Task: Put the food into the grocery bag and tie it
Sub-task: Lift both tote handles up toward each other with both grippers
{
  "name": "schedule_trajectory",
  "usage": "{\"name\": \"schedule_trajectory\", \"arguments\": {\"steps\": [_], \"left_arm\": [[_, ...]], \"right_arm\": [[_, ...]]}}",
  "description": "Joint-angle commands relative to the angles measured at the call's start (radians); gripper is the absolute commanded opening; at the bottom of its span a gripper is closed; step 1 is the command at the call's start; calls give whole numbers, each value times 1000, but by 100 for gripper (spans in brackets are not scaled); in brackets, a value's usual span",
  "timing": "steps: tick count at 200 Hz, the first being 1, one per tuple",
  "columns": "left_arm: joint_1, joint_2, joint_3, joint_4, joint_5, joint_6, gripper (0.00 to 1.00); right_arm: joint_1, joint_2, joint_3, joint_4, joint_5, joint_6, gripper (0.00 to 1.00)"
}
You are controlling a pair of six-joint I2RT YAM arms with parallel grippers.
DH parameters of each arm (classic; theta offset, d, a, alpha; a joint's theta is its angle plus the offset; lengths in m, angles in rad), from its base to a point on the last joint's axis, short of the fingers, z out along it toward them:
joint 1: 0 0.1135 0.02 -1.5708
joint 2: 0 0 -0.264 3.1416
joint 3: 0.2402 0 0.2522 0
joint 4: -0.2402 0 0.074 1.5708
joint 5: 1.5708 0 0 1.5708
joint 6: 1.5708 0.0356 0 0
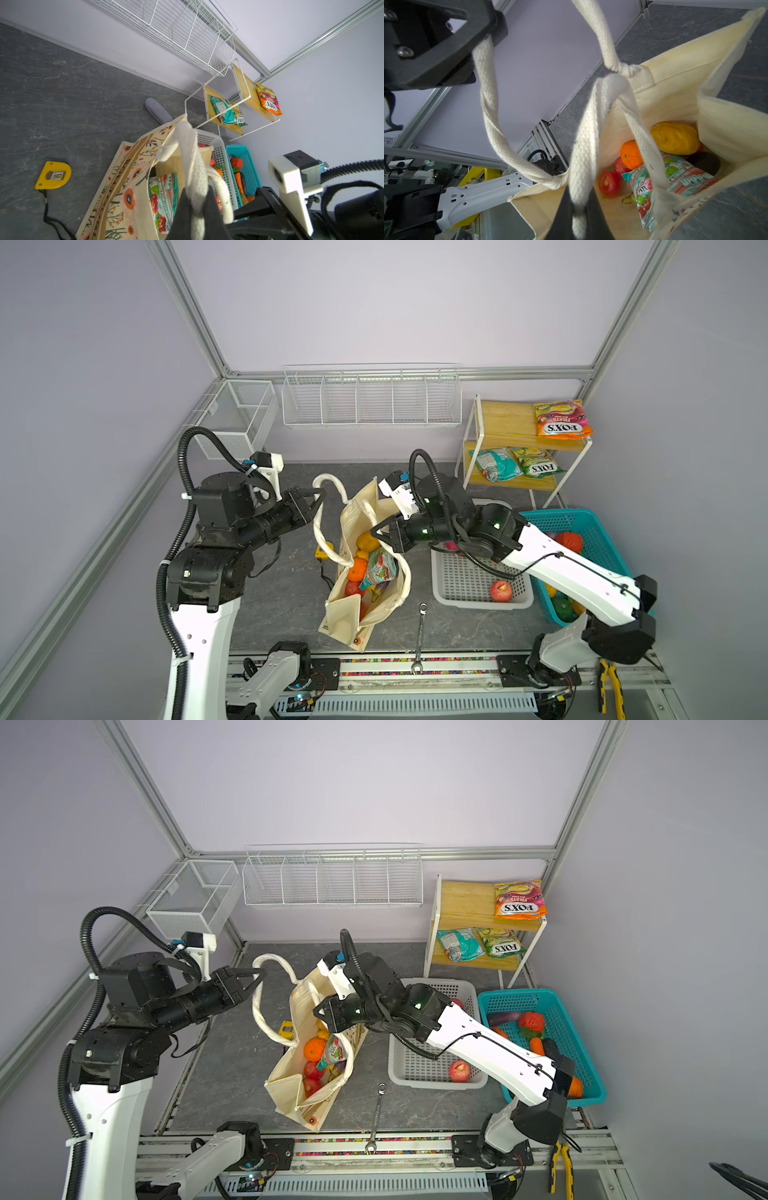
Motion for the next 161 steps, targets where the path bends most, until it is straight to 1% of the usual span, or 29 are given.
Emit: {"name": "schedule_trajectory", "arguments": {"steps": [1,28,53,77,105,131,161], "left_arm": [[-65,1,-3,90,-42,-32,0],[-177,28,-17,120,-118,-37,0],[-239,39,-46,162,-145,-52,0],[-274,41,-72,199,-145,-67,0],[-307,41,-104,233,-145,-80,0],[-340,42,-139,262,-139,-84,0],[-347,33,-161,290,-125,-93,0]], "right_arm": [[14,17,33,35,-31,-35,7],[12,32,33,67,-46,-43,7],[10,45,33,93,-54,-52,7],[-10,43,15,129,-61,-53,7],[-52,27,-34,218,-77,-35,7],[-94,42,-22,257,-102,-32,7],[-145,72,12,274,-127,-37,7]]}}
